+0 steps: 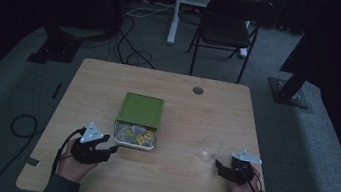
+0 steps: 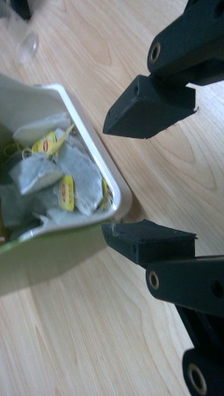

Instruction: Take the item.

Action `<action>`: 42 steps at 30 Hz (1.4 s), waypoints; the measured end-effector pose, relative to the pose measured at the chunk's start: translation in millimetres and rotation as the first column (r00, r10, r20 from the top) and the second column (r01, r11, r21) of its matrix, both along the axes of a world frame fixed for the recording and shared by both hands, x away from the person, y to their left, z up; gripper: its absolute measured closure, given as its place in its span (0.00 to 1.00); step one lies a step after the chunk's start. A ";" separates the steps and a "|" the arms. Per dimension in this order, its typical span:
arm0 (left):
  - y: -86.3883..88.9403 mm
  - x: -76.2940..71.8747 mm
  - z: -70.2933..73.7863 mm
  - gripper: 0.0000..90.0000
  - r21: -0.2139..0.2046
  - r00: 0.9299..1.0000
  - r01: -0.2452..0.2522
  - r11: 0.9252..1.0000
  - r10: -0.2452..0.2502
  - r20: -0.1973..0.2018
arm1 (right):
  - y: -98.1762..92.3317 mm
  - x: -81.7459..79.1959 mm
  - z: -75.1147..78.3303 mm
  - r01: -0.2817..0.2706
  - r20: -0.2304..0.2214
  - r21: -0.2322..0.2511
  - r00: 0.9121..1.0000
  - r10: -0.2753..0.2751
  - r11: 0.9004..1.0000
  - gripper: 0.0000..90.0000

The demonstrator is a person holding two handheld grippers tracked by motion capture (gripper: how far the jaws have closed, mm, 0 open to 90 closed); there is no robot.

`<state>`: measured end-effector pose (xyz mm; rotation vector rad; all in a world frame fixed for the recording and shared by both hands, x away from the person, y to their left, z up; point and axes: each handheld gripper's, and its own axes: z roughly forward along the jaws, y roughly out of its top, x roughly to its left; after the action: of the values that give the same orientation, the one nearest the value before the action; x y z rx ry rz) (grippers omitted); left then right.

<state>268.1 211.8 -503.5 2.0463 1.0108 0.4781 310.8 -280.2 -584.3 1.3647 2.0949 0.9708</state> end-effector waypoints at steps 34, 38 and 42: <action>-55.7 33.7 -20.0 0.57 0.015 0.992 0.122 0.992 -0.121 -0.039 | 0.0 0.0 0.0 0.000 0.000 0.000 1.000 0.000 1.000 0.29; -55.8 32.8 -19.4 0.57 0.010 0.992 0.121 0.993 -0.121 -0.043 | 0.0 0.0 0.0 0.000 0.000 0.000 1.000 0.000 1.000 0.29; -54.7 30.8 -18.0 0.61 0.009 0.991 0.123 0.992 -0.123 -0.053 | 0.0 0.0 0.0 0.000 0.000 0.000 1.000 0.000 1.000 0.29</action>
<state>298.9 157.1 -521.4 2.1273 0.9074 0.3690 310.8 -280.2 -584.3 1.3648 2.0952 0.9708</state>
